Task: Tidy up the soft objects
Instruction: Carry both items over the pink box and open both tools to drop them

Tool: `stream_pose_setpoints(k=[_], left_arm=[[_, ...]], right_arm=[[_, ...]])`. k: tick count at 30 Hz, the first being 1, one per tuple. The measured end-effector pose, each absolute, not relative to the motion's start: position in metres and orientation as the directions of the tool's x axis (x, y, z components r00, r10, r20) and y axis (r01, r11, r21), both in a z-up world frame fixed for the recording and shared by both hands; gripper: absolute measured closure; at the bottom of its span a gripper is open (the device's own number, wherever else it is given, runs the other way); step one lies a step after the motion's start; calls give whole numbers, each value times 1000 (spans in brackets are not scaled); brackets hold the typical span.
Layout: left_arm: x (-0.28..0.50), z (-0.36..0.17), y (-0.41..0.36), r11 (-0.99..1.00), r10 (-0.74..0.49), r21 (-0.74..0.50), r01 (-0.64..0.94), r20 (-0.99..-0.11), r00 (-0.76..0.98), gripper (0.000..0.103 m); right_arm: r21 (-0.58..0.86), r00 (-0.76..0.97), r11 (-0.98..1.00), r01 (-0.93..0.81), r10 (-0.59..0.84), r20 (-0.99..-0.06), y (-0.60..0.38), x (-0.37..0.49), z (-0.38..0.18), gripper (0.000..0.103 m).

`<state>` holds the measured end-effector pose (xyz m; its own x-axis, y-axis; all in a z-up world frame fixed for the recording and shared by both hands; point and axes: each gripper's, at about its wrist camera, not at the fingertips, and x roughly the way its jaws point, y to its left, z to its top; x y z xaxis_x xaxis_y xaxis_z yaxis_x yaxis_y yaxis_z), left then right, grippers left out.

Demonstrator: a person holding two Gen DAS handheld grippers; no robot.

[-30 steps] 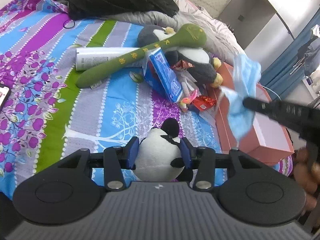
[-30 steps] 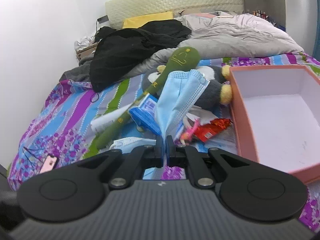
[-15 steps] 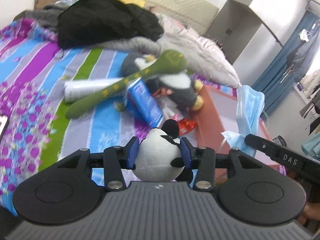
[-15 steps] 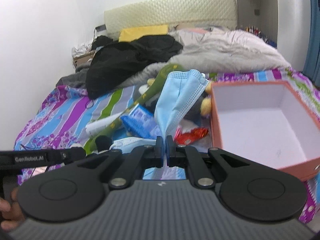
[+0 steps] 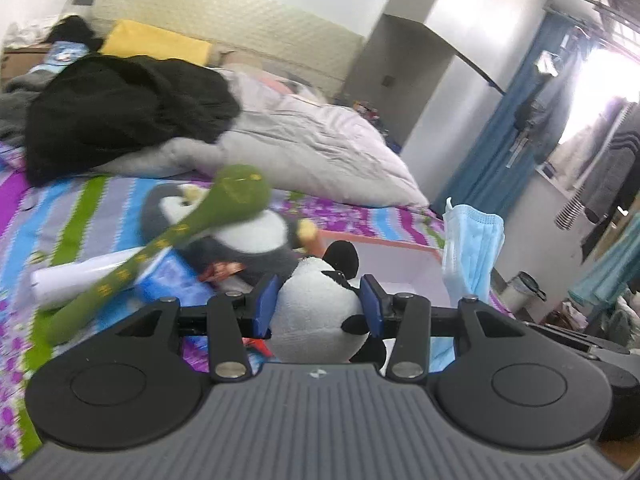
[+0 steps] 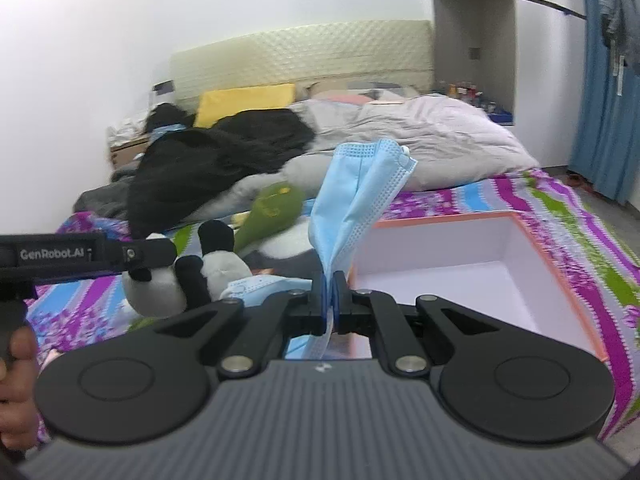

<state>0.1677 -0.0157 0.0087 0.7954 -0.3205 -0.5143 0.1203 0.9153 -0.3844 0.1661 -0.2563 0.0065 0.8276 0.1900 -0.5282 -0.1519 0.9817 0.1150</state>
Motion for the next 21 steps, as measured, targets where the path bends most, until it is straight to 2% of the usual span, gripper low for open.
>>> stream_pose_setpoints(k=[10,21], left_arm=[[236,-5,-110,880,-453,-399,256,-547,704,52],[327,-85,-200,863,-505,-408,297,-693,515,53]], right_arm=[[98,794,995,15,48,-607,-325,209,-22,97],[113,641,988,103,21,-767,-379,273,-99,95]])
